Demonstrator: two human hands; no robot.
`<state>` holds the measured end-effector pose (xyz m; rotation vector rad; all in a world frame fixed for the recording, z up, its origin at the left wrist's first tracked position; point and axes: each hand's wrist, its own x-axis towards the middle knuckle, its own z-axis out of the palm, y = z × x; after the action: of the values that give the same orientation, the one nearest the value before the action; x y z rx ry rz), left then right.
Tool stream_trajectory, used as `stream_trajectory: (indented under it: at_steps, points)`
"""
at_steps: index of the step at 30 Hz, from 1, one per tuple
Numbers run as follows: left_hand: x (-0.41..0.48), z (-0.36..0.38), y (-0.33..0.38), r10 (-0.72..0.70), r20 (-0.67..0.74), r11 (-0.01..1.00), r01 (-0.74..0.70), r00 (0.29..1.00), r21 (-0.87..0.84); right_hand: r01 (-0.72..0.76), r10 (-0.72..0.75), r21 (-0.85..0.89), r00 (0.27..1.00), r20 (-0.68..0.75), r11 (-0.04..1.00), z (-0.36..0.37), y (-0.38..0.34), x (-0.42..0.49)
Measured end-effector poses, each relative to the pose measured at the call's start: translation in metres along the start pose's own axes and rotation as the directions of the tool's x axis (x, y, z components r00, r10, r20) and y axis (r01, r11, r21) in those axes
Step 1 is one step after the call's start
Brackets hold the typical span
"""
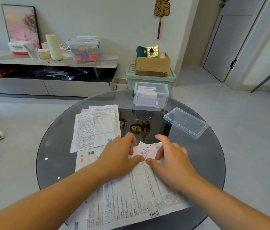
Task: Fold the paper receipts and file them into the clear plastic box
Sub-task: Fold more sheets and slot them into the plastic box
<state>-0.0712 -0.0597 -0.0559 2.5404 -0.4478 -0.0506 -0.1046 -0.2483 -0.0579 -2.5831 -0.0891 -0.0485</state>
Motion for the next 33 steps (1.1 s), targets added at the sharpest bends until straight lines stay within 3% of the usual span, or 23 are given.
stream_trajectory:
  at_steps: [3, 8, 13, 22, 28, 33]
  points:
    - [0.001, 0.003, 0.000, 0.025, 0.019, 0.999, -0.026, 1.000, 0.040, 0.006, -0.004, -0.129, 1.000, 0.014, 0.992, 0.001, 0.002, 0.002]
    - [0.002, 0.005, 0.000, 0.010, 0.078, 0.994, -0.018, 0.997, 0.108, 0.000, 0.008, -0.181, 0.999, 0.047, 0.983, 0.004, 0.002, 0.004]
    - [0.006, -0.002, -0.001, -0.010, 0.138, 0.999, 0.003, 0.990, 0.053, -0.048, 0.056, -0.149, 0.997, 0.053, 0.988, 0.001, 0.001, 0.010]
    - [0.006, -0.014, -0.003, -0.018, 0.257, 0.999, 0.030, 0.966, -0.044, -0.072, 0.112, -0.198, 0.974, 0.199, 0.978, -0.014, 0.001, 0.024]
    - [0.009, -0.017, -0.006, -0.049, 0.294, 0.978, 0.106, 0.954, -0.180, -0.093, 0.135, -0.172, 0.959, 0.250, 0.981, -0.020, 0.000, 0.026]
    - [0.011, -0.017, -0.007, -0.041, 0.296, 0.980, 0.097, 0.954, -0.175, -0.104, 0.143, -0.162, 0.956, 0.256, 0.981, -0.020, -0.001, 0.028]
